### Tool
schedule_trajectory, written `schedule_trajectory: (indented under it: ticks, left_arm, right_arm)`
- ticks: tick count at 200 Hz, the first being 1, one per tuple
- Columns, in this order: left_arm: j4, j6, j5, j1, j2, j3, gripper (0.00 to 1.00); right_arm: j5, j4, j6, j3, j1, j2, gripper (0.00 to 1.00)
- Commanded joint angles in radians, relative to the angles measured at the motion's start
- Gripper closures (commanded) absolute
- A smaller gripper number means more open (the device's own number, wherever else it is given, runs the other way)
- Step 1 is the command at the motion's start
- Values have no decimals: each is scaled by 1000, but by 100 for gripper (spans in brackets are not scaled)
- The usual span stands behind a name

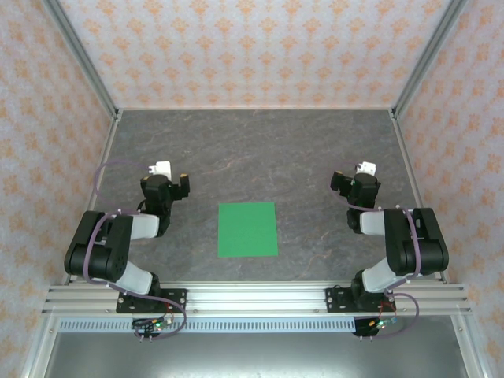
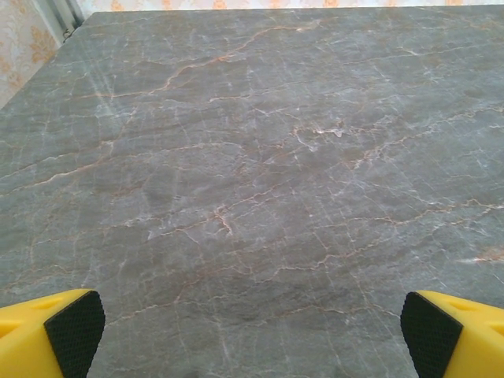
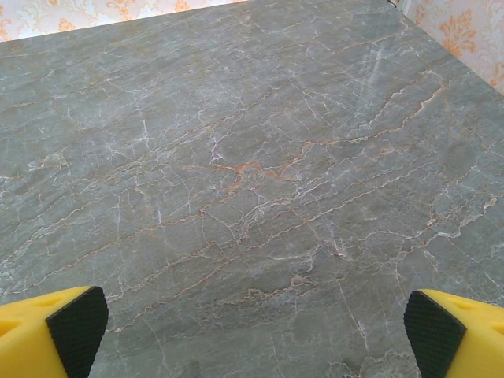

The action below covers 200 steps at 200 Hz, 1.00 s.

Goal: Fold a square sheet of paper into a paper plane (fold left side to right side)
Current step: Move the square sheet of paper to the center of the table.

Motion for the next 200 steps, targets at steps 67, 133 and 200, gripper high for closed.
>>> schedule_trajectory:
  ticks: [67,133,200]
  left_arm:
    - [-962,-292,135,-115,-366,415,1]
    - [-1252,-501,55,-674,-332,423,1]
    - [-1377,-578,-81,-942,100,638,1]
  right_arm:
    - [-15,-704,246,180,58,-420,0]
    - [54,-1037,368,257,321,-482,0]
    - [69,-1108,365,290,356,-520,0]
